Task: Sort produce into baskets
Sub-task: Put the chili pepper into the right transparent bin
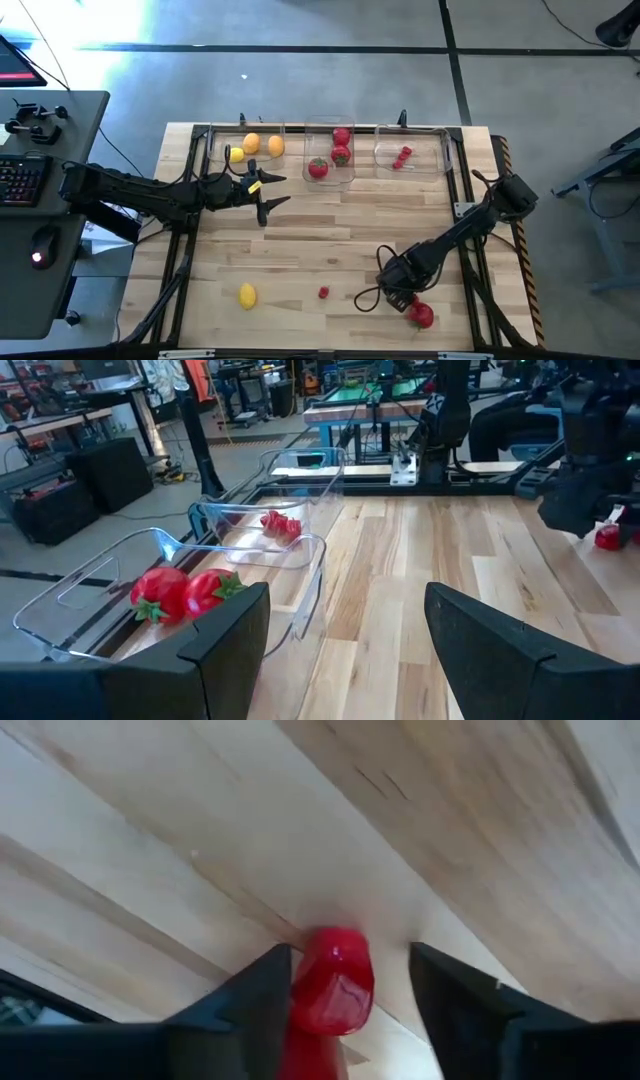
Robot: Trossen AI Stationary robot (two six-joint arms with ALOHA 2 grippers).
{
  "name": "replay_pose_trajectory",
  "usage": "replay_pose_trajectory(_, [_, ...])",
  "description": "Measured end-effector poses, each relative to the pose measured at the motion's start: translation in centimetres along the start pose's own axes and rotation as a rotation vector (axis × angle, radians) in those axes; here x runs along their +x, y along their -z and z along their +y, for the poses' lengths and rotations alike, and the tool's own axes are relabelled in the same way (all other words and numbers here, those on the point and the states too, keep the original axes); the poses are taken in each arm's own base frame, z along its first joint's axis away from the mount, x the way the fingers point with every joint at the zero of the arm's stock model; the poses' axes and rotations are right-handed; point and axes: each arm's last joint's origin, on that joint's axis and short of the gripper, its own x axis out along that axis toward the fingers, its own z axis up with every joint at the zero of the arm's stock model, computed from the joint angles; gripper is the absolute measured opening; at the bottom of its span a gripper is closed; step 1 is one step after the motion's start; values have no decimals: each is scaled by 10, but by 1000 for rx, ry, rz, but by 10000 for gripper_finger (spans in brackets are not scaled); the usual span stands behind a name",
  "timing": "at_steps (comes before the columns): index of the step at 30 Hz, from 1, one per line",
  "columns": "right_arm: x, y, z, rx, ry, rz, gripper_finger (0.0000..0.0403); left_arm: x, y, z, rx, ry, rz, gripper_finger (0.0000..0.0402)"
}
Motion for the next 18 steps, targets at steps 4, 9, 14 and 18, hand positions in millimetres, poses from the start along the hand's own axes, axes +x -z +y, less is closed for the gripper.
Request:
replay_pose_trajectory(4, [0,0,1,-65,-7,1,123,0,0,0,0,0,0,252])
replay_pose_trajectory(9, [-3,-1,4,-150,-51,-14,22,0,0,0,-5,0,0,252])
replay_pose_trajectory(14, [-25,-2,8,-227,-74,-113,28,0,0,0,-5,0,-1,252])
replay_pose_trajectory(18, [-61,-11,5,-285,4,-295,26,0,0,0,-6,0,-2,252])
